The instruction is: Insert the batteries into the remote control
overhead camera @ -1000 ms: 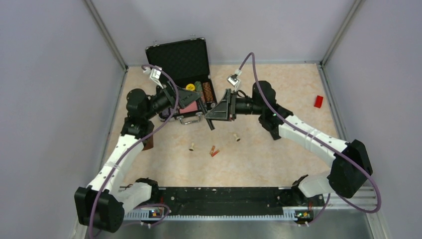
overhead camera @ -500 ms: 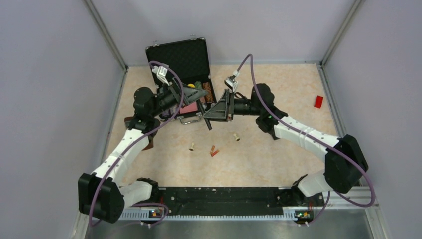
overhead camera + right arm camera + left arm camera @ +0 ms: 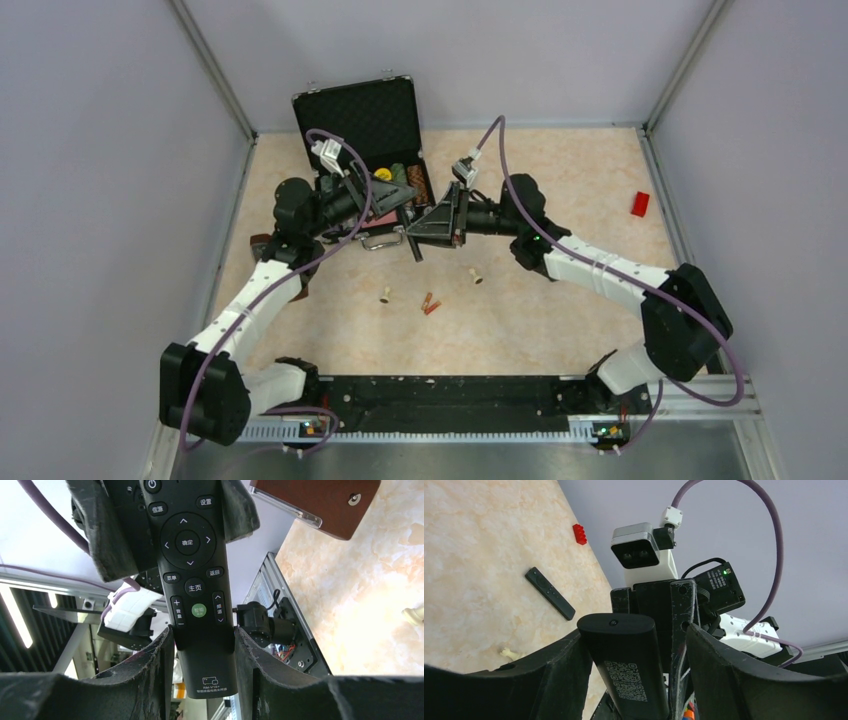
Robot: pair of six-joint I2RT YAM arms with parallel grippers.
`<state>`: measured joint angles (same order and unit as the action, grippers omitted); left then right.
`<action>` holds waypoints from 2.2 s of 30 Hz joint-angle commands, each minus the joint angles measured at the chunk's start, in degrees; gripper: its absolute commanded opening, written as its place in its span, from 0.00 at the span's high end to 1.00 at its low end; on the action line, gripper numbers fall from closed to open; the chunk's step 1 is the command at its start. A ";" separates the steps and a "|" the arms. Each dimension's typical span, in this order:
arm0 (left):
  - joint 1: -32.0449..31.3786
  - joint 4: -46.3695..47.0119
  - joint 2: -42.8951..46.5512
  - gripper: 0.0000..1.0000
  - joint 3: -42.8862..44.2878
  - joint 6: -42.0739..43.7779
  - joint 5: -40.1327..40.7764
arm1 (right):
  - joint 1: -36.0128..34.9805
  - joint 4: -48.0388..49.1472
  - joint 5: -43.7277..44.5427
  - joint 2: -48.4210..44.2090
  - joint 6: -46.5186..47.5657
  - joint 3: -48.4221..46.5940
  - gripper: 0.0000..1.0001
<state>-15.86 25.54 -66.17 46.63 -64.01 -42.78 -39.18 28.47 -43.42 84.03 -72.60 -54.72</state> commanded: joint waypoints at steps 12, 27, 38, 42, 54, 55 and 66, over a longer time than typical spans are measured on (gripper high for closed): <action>-0.36 -6.71 -0.44 1.00 2.63 5.09 1.27 | 0.32 -3.35 9.05 -0.03 3.49 -0.94 0.61; -7.07 -54.11 -0.84 1.00 22.58 13.19 37.00 | -8.58 -31.27 35.37 -6.96 38.10 -13.12 0.10; -7.92 -57.40 -2.36 1.00 24.19 11.55 38.34 | -16.73 -40.01 44.44 0.12 48.24 -21.81 0.33; -7.95 -57.81 -2.29 1.00 24.22 11.15 37.83 | -17.26 -41.02 44.24 2.50 48.42 -22.85 0.46; -7.88 -55.74 0.53 0.75 23.77 14.03 36.35 | -17.49 -43.09 41.43 2.69 44.14 -24.87 0.88; -7.83 -55.78 1.42 0.65 24.15 14.97 36.76 | -17.44 -42.80 40.64 1.92 43.33 -25.13 0.89; -7.70 -37.66 13.23 0.15 17.98 15.60 23.27 | -11.54 -29.95 22.66 -4.20 26.69 -24.13 0.91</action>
<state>-23.66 -25.23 -55.90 67.02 -46.74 -10.22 -52.69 -11.51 -12.16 83.88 -37.06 -77.03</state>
